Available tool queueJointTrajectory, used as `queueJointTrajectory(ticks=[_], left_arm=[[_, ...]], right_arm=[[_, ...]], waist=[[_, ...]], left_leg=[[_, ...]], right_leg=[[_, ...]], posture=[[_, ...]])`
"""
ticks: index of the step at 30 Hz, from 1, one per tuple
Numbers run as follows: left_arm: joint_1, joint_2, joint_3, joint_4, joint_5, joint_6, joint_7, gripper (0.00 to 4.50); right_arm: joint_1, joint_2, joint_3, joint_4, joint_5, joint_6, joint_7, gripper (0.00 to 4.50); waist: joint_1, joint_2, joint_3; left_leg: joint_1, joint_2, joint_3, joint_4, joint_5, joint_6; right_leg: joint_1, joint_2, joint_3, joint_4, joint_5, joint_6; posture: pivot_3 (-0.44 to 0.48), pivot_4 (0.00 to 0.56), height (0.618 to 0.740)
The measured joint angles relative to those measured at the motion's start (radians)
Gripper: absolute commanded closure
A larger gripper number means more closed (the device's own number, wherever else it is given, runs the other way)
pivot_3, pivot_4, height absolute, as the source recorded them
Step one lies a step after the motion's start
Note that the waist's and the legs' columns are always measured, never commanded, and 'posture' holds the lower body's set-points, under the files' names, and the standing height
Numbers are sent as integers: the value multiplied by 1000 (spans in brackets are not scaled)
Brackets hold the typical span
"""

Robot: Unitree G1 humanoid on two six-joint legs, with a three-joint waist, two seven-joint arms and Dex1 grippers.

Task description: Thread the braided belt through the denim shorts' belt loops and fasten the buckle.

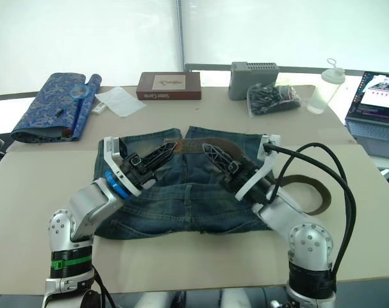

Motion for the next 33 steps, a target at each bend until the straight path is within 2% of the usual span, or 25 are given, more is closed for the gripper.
queueJointTrajectory(ticks=[9, 11, 12, 21, 23, 24, 28, 31, 33], left_arm=[[0, 3, -11, 0, 0, 4, 1, 4500], [0, 5, -14, 0, 0, 7, 0, 4500], [0, 5, -14, 0, 0, 9, 0, 4500], [-9, 64, -38, 0, 8, 18, -18, 4500], [-24, 90, -52, -3, 66, 16, -57, 3712], [-30, 130, -74, -15, 135, 25, -110, 3392], [-38, 282, -173, -108, 433, 42, -381, 1583], [-38, 374, -265, -198, 658, -14, -628, 93], [-26, 447, -308, -257, 799, -85, -786, 27]], right_arm=[[0, -53, 6, 12, 27, 0, 31, 3847], [0, -58, 6, 14, 29, 0, 35, 4384], [0, -59, 6, 14, 30, 0, 36, 4467], [1, -69, 10, 15, 37, 1, 35, 4467], [1, -74, 11, 15, 37, 1, 32, 4500], [1, -86, 9, 15, 37, 1, 29, 4500], [2, -173, -26, 29, 40, 5, 31, 4500], [9, -304, -65, 69, 37, 40, 61, 4500], [23, -428, -106, 119, 26, 79, 103, 4500]], waist=[[0, 0, 0], [0, 0, 0], [0, 0, 0], [0, 0, 0], [1, 0, 0], [1, 0, 0], [0, 0, 0], [1, 0, 0], [1, 0, 0]], left_leg=[[0, 0, 0, 0, 0, 0], [0, 0, 0, 0, 0, 0], [0, 0, 0, 0, 0, 0], [0, 0, 0, 0, 0, 0], [0, 0, 0, 0, 0, 0], [0, 0, 1, 0, 0, 0], [0, 0, 4, -3, 0, 0], [0, 1, 6, -4, 0, 1], [0, 2, 9, -6, -1, 1]], right_leg=[[0, 0, 0, 0, 0, 0], [0, 0, 0, 0, 0, 0], [0, 0, 0, 0, 0, 0], [0, 0, 0, -1, 0, 0], [0, 0, 0, -1, 0, 0], [0, 0, 0, -1, 0, 0], [0, 0, 1, -2, -1, -2], [-1, 0, 2, -3, -4, -7], [-1, 0, 2, -5, -5, -9]], posture=[[0, 150, 740], [0, 150, 740], [0, 150, 740], [0, 150, 740], [0, 150, 740], [0, 150, 740], [0, 150, 740], [0, 150, 740], [0, 150, 740]])
